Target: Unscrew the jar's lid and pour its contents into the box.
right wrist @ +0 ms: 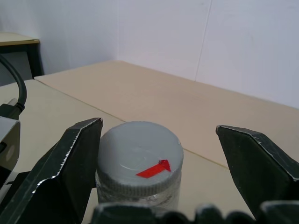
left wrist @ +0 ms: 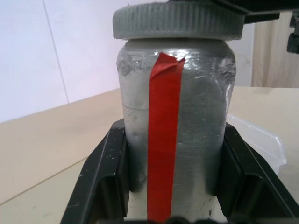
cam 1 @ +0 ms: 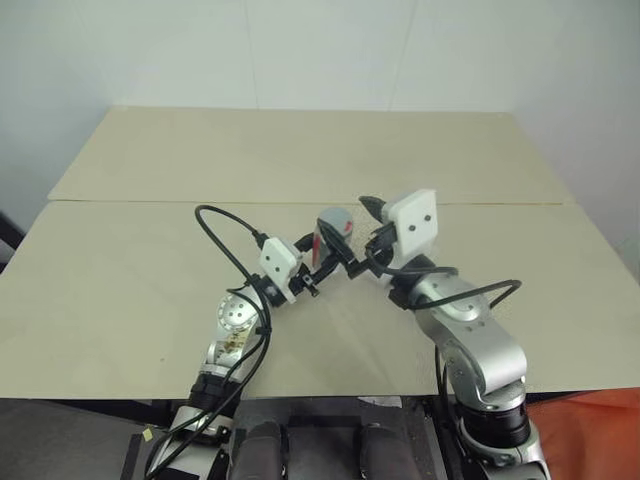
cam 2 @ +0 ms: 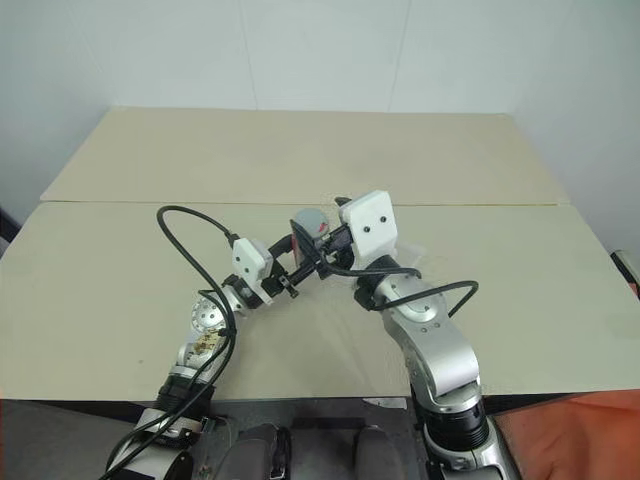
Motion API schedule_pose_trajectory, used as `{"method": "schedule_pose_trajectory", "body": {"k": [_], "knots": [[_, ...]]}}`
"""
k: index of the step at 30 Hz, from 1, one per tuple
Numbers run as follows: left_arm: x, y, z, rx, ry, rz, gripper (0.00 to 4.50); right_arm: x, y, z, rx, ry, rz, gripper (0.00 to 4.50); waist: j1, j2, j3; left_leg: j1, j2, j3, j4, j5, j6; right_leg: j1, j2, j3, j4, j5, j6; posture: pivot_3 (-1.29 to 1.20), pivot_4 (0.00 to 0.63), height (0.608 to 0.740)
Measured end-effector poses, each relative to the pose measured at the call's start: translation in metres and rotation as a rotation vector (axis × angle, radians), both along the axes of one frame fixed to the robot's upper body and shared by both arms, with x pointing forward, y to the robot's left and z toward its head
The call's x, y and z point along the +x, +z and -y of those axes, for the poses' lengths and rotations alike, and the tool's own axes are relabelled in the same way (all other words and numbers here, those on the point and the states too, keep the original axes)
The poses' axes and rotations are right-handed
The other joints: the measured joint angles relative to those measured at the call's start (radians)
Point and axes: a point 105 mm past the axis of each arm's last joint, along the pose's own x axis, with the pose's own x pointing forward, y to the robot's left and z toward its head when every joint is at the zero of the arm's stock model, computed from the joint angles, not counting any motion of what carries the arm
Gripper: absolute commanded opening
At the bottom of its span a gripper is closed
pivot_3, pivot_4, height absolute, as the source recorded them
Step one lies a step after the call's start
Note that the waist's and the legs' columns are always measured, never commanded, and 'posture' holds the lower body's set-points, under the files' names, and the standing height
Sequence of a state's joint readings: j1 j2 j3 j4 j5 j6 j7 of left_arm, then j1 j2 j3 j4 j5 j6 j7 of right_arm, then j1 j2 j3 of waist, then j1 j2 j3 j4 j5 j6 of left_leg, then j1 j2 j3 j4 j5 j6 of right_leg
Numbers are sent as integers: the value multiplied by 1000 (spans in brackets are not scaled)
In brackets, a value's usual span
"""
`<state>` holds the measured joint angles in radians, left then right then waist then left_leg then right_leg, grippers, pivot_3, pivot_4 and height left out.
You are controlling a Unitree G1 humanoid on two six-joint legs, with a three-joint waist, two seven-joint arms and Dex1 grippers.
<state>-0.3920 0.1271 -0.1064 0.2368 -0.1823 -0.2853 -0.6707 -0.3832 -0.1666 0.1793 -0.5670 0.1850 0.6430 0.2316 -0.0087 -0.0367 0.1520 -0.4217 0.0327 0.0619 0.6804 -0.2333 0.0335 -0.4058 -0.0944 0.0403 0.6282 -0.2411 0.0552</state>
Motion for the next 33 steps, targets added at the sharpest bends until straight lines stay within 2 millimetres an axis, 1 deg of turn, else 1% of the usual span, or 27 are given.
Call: {"method": "schedule_pose_trajectory", "body": {"k": [4,8,19,20,22,24,25,33], "knots": [[0,0,0,-2,1,0,1974,2,-4,-3,-5,-5,-11,4474,-3,0,0,0,0,0,0,0,0,0,0,0,0,0,0,0,150,740],[0,0,0,-2,2,0,1974,2,-3,-5,6,-2,-3,4474,-3,0,0,0,0,0,0,0,0,0,0,0,0,0,0,0,150,740],[0,1,1,-7,0,0,1974,6,-7,-5,15,-20,-26,4474,-3,0,0,0,0,0,0,0,0,0,0,0,0,0,0,0,150,740],[0,1,1,-7,0,0,1974,6,-7,-5,16,-20,-25,4108,-3,0,0,0,0,0,0,0,0,0,0,0,0,0,0,0,150,740],[0,1,1,-8,0,2,1974,5,-7,-8,23,-11,-27,3593,-4,0,0,0,0,0,0,0,0,0,0,0,0,0,0,0,150,740],[1,3,2,-10,0,5,1974,4,-7,-10,29,-4,-29,2942,-4,0,0,0,0,0,0,0,0,0,0,0,0,0,0,0,150,740],[1,3,2,-10,0,6,1974,4,-7,-10,30,-3,-29,2809,-4,0,0,0,0,0,0,0,0,0,0,0,0,0,0,0,150,740],[1,3,2,-8,-2,5,1974,4,-7,-10,26,-1,-28,2808,-4,0,0,0,0,0,0,0,0,0,0,0,0,0,0,0,150,740]]}}
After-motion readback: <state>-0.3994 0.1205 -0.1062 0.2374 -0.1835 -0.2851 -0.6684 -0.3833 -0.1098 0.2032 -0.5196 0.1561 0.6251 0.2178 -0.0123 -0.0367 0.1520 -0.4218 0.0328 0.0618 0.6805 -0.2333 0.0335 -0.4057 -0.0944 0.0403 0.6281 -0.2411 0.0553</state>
